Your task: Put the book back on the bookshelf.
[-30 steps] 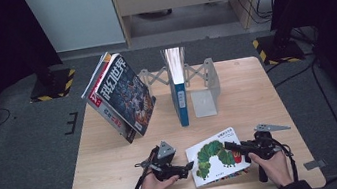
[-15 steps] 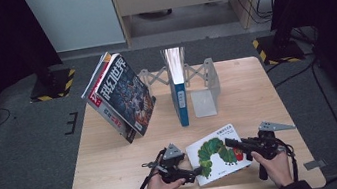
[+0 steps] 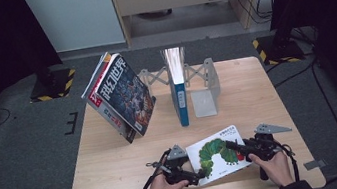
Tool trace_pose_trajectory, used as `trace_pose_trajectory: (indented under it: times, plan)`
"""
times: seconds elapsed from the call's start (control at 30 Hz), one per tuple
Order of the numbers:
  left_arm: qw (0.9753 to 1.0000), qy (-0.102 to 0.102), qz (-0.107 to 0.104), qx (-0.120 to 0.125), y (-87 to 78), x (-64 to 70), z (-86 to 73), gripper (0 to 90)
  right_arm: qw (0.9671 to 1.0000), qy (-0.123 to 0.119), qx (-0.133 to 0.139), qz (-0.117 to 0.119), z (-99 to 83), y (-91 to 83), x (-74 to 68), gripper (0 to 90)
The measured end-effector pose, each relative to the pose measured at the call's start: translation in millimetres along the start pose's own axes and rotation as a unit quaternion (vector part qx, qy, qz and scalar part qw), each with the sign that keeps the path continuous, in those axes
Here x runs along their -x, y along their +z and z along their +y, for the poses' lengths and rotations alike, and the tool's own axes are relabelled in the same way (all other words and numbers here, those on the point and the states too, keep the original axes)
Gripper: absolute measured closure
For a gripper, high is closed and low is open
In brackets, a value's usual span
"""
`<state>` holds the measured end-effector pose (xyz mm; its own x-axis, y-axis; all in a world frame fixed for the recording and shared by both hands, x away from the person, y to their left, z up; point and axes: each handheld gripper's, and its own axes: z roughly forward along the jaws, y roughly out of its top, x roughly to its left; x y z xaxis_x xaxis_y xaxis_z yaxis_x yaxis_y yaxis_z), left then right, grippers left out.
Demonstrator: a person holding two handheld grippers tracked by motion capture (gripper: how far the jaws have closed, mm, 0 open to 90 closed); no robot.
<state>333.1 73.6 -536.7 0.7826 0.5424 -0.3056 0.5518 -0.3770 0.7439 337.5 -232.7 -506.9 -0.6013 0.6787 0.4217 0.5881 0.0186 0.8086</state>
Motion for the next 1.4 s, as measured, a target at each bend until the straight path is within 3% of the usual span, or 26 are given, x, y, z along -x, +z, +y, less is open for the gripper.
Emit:
trace_pose_trajectory:
  times: [0.13,0.37,0.53,0.93,0.97,1.0,1.1,1.17,1.27,1.4]
  plan:
    - [1.0000,0.002,0.001,-0.001,-0.1,0.0,0.0,6.5,0.9992,-0.013,-0.029,-0.026,-5.8,7.7,1.4,55.7]
    - [1.0000,0.003,-0.001,-0.001,-0.3,-0.6,0.1,6.3,0.9981,-0.018,-0.049,-0.032,-11.5,14.6,1.7,50.3]
    - [0.9999,0.009,-0.002,-0.004,-0.4,-0.8,0.3,6.1,0.9987,-0.013,-0.045,-0.022,-11.5,15.1,0.6,50.4]
    - [1.0000,0.003,-0.002,-0.001,-1.1,-2.0,0.1,7.2,0.9992,-0.007,-0.036,0.012,-10.5,22.6,-7.7,50.4]
    - [1.0000,-0.001,-0.004,0.001,-1.2,-2.6,0.0,7.4,0.9992,-0.007,-0.039,0.006,-9.4,22.0,-7.4,44.7]
    - [1.0000,-0.001,-0.004,0.001,-1.2,-2.6,0.0,7.9,0.9992,-0.007,-0.039,0.006,-9.4,22.0,-7.4,44.7]
    - [1.0000,0.000,-0.004,0.003,-2.2,-4.4,-0.1,10.5,0.9981,-0.033,-0.045,-0.025,-4.8,18.6,-6.4,39.9]
    - [1.0000,-0.001,-0.002,0.003,-2.5,-4.3,-0.2,12.2,0.9980,-0.033,-0.039,-0.038,-3.9,14.7,-3.9,35.6]
    - [1.0000,0.002,0.003,0.002,-2.7,-4.1,-0.1,15.2,0.9959,-0.035,-0.037,-0.074,-6.4,8.7,2.9,36.6]
    - [1.0000,0.002,0.006,0.003,-2.9,-4.6,0.0,16.6,0.9951,-0.033,-0.041,-0.084,-8.1,5.6,4.8,35.1]
